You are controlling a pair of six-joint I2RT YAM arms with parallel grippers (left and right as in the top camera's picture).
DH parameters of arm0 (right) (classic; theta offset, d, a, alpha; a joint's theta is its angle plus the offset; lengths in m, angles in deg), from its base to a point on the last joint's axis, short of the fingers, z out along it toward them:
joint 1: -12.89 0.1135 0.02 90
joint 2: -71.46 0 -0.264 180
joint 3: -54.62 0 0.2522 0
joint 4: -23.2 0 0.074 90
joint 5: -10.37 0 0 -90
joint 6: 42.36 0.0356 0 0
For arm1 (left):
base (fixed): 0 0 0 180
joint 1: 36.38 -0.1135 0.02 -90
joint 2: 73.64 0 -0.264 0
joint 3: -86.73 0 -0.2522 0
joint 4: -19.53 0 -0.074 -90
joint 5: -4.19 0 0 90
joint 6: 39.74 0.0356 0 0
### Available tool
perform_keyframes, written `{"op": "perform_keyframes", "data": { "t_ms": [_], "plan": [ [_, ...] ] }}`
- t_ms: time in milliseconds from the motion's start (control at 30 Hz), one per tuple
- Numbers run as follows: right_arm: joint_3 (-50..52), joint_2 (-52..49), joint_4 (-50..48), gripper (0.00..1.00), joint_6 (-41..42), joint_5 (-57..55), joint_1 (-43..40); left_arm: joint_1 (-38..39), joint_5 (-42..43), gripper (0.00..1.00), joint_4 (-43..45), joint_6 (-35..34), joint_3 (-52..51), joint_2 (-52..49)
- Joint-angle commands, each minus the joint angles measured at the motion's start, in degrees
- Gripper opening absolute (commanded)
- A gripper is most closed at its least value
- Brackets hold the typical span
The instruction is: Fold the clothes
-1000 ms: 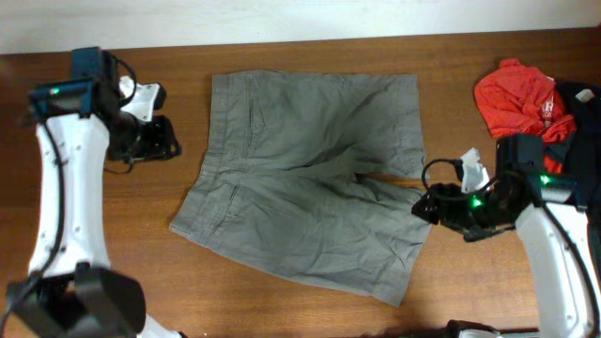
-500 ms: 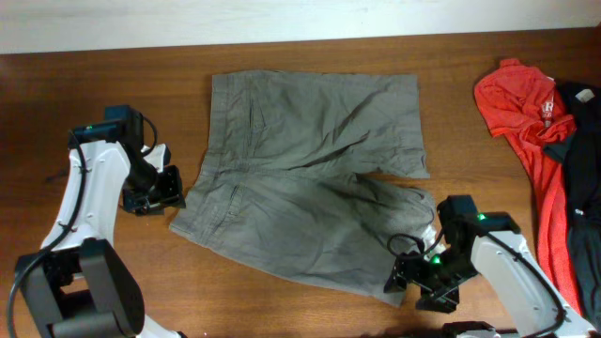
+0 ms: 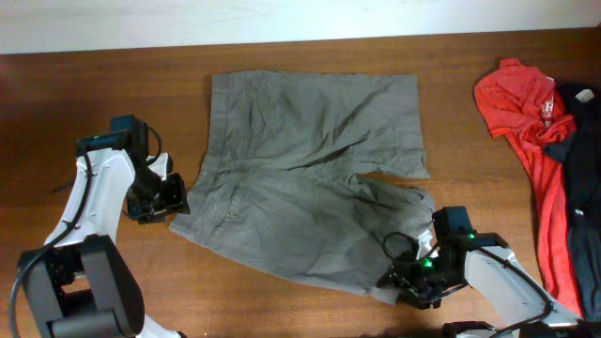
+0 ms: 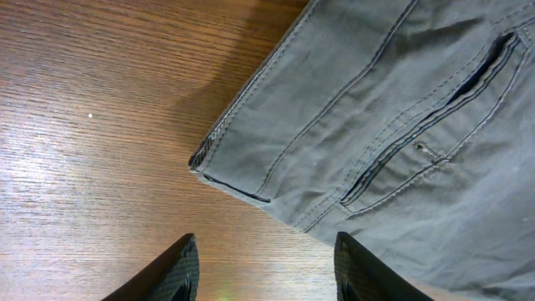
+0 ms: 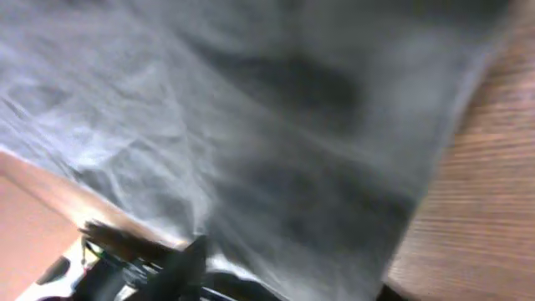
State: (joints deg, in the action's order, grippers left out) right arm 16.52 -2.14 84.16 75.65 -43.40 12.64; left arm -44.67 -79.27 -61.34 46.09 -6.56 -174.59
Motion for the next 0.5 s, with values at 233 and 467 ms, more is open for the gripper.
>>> {"op": "perform_keyframes", "data": {
  "t_ms": [233,467],
  "plan": [
    [-4.44,0.02,4.31,0.04,1.77,-7.19,0.52,-0.42,-1.88,0.52,0.31,-0.59,-0.7,-0.13],
    [-21.14,1.57,20.31,0.04,-0.37,-26.58,0.52,-0.39,-1.6,0.53,0.7,-1.38,-0.98,-0.13]
  ]
}}
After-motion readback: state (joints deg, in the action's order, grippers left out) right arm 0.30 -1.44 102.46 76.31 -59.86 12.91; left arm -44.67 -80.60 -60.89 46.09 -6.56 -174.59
